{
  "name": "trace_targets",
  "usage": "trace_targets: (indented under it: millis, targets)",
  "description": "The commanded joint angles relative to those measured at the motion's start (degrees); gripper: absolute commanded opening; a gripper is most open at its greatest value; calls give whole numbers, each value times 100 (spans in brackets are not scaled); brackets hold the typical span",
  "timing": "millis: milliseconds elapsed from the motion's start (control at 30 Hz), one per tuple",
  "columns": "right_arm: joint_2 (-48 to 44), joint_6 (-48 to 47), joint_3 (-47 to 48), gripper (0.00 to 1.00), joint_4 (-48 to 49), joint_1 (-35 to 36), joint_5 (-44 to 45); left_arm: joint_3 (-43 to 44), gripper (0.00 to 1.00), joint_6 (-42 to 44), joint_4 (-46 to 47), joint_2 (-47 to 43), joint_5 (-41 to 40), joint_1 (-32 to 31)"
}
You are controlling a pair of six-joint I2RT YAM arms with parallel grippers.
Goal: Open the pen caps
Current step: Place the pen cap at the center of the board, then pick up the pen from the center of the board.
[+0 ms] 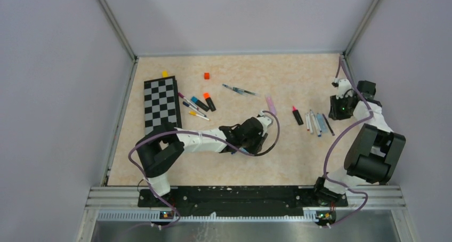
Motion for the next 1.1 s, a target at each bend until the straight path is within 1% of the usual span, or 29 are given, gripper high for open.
trace_targets:
  millis: [0,100,167,233,333,433,467,500,567,667,867,967,1067]
  targets:
    - [-555,64,0,26,77,-52,-403,-7,39,1,218,-722,-199,-44]
    - [-828,139,-38,26,51,-55,-814,-299,41,105,506,-1131,-456,-36]
    - [-985,193,-24,27,-29,-55,-1206,-456,45,103,586,-1407,-774,-37]
    - [-1128,201,14,27,-141,-55,-1679,-615,53,105,600,-1664,-1185,-31]
    - [-1402,200,40,28,-267,-55,-2368,-890,70,206,645,-2044,-1753,-24]
    - [-1664,230,-41,29,-273,-55,-2956,-1165,90,340,767,-2395,-2241,29]
    - [-1762,248,-114,31,-212,-55,-3163,-1251,96,346,786,-2484,-2321,73]
    - [-1863,272,-209,33,-113,-55,-3348,-1325,98,359,812,-2561,-2331,135]
    - [-2049,315,-488,43,137,-54,-3722,-1451,99,339,842,-2682,-2218,318]
    - [-2267,368,-831,51,454,-55,-3963,-1645,99,160,891,-2852,-1805,698]
    - [-2243,284,-929,52,439,-55,-4115,-1997,99,-321,1179,-3094,-770,1796]
    - [-2236,358,-935,52,452,-48,-4135,-1908,99,-628,1177,-3017,-402,2333]
    - [-2277,393,-944,52,453,-40,-4145,-1680,99,-864,1108,-2754,-8,2834]
